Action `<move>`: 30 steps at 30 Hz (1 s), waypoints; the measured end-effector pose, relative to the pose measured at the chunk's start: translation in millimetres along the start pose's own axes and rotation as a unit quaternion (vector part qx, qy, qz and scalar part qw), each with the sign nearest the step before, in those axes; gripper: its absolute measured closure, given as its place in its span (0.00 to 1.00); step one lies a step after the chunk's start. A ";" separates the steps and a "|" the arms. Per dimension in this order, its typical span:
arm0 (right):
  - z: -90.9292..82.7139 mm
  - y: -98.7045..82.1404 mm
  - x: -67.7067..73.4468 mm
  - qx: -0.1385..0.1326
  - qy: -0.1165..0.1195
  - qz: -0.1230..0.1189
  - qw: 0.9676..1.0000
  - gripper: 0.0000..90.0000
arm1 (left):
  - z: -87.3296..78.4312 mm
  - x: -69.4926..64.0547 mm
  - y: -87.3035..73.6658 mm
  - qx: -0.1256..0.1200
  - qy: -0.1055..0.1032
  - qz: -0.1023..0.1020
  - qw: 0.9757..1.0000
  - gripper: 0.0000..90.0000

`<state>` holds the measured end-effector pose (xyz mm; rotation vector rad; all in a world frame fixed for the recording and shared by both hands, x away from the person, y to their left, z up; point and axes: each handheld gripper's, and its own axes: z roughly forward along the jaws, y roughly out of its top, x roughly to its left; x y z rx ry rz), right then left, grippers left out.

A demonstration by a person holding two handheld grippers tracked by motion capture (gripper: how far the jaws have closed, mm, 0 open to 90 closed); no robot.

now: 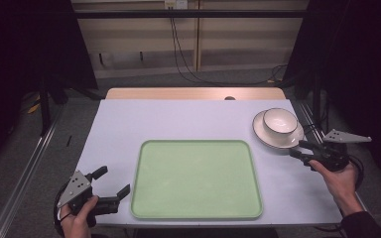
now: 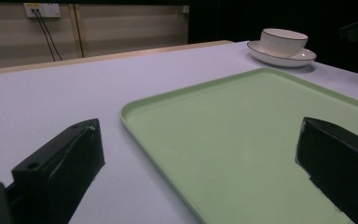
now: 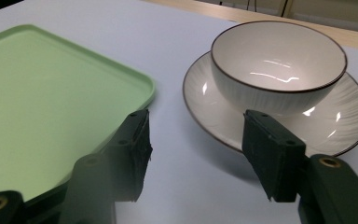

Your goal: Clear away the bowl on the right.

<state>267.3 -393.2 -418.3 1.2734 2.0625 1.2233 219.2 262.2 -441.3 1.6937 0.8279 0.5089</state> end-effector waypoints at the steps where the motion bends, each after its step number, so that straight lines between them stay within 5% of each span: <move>1: 0.0 0.0 0.0 0.000 0.000 0.000 1.000 0.45 | 0.0 0.0 0.0 0.000 0.000 0.000 1.000 0.01; 13: 22.5 20.9 -13.8 0.039 -0.010 0.000 0.999 0.47 | 0.4 0.0 -0.1 0.001 0.000 -0.001 1.000 0.01; 21: 30.2 28.1 -25.0 0.036 -0.017 0.002 0.999 0.48 | 1.7 -0.9 0.0 0.005 -0.003 0.004 1.000 0.01; 30: 36.3 33.5 -44.5 0.052 -0.054 0.009 0.997 0.47 | 1.4 -0.4 0.2 0.003 -0.002 0.004 1.000 0.01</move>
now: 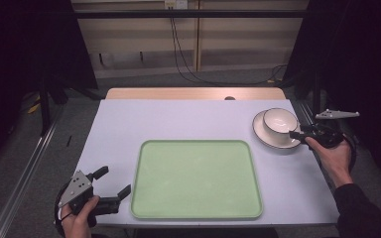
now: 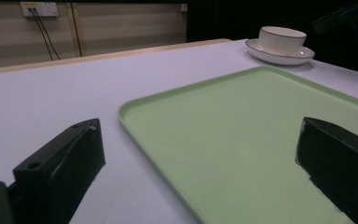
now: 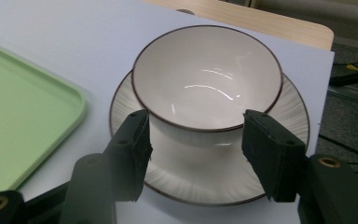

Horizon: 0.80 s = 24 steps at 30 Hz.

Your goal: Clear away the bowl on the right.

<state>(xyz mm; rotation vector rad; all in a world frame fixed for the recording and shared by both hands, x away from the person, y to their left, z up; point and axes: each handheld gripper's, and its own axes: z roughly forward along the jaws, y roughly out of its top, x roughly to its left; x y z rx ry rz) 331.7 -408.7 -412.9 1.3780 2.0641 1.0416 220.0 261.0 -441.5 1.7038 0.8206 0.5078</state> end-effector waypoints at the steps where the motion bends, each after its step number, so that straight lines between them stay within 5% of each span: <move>1: 0.0 0.0 0.0 0.000 0.000 0.000 1.000 0.47 | 0.0 0.0 0.0 0.000 0.000 0.000 1.000 0.01; 24: 51.2 16.4 -34.2 0.049 -0.049 0.053 0.996 0.46 | 1.6 0.9 -0.6 0.002 -0.001 -0.004 1.000 0.01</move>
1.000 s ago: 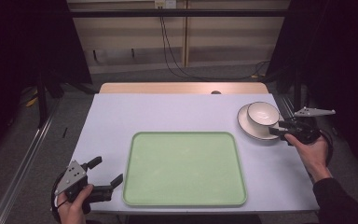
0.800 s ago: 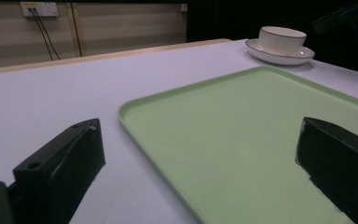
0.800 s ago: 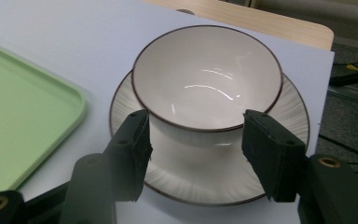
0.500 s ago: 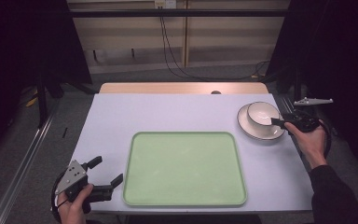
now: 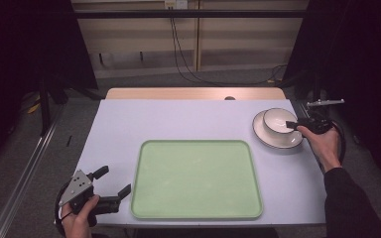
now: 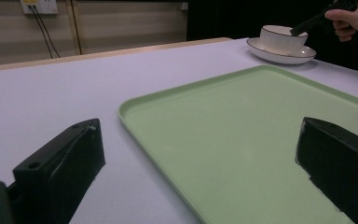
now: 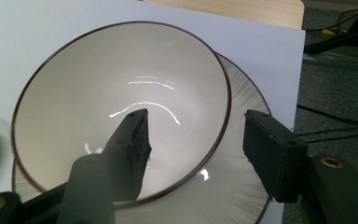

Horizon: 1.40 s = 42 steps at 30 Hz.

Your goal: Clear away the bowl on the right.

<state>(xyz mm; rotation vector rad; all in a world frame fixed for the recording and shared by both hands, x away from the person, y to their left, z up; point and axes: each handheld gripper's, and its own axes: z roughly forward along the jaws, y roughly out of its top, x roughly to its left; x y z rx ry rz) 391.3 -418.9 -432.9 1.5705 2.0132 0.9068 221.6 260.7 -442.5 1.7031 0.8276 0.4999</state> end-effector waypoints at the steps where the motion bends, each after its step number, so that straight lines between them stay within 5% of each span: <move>1: 0.0 0.0 0.0 0.000 0.000 0.000 1.000 0.46 | 0.0 0.0 0.0 0.000 0.000 0.000 1.000 0.01; 21: 24.4 1.0 -2.4 0.041 0.001 0.020 0.999 0.70 | -0.6 -0.1 -0.2 0.003 0.000 0.001 1.000 0.01; 27: 26.6 2.5 -0.1 0.049 0.002 0.016 0.999 0.83 | -1.0 -0.2 -0.4 0.003 0.001 0.001 1.000 0.01; 42: 26.0 3.2 -1.2 0.053 0.010 0.024 0.998 0.91 | -1.4 -1.1 -0.4 0.006 -0.003 0.006 1.000 0.01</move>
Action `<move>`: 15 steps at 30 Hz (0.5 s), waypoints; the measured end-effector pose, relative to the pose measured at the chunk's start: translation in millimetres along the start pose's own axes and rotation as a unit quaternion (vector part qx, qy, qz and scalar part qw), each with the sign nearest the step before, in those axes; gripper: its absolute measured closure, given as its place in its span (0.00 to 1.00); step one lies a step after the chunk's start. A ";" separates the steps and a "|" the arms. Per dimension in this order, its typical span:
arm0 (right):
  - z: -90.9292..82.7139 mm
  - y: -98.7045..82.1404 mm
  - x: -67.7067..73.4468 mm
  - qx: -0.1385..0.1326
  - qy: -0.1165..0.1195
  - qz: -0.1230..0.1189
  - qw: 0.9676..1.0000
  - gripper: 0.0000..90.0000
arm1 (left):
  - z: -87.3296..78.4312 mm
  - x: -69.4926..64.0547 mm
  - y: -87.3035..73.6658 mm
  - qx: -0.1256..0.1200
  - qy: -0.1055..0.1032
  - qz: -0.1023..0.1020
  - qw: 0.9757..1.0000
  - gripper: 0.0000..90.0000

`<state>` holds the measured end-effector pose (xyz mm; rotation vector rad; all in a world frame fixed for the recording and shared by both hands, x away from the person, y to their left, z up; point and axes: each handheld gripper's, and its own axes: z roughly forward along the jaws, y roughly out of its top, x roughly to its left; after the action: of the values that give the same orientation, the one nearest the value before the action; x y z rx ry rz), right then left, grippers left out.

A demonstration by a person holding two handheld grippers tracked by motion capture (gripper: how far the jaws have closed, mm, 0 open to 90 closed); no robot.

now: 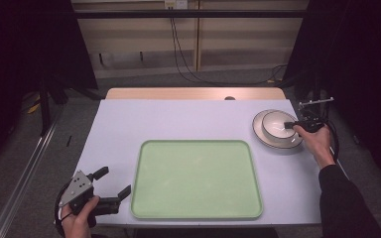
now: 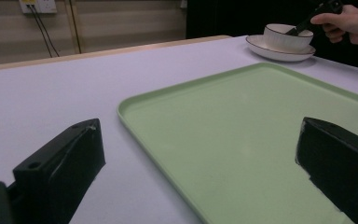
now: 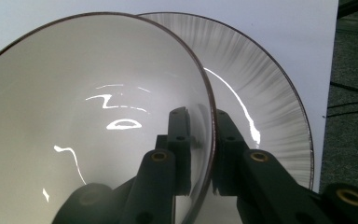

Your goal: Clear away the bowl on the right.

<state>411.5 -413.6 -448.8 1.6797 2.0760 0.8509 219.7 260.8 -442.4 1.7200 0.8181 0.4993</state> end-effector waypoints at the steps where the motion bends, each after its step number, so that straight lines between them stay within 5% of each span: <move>1: -0.6 0.0 -0.1 -0.002 0.002 0.003 1.000 0.92 | 0.0 0.0 0.0 0.000 0.000 0.000 1.000 0.01; 15: -4.1 0.0 -3.5 -0.011 0.008 0.023 1.000 0.92 | -0.9 -0.2 0.5 -0.002 0.003 0.002 1.000 0.01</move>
<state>410.0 -417.9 -446.0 1.7206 2.0377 0.9029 219.1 261.2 -441.7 1.7176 0.8181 0.5083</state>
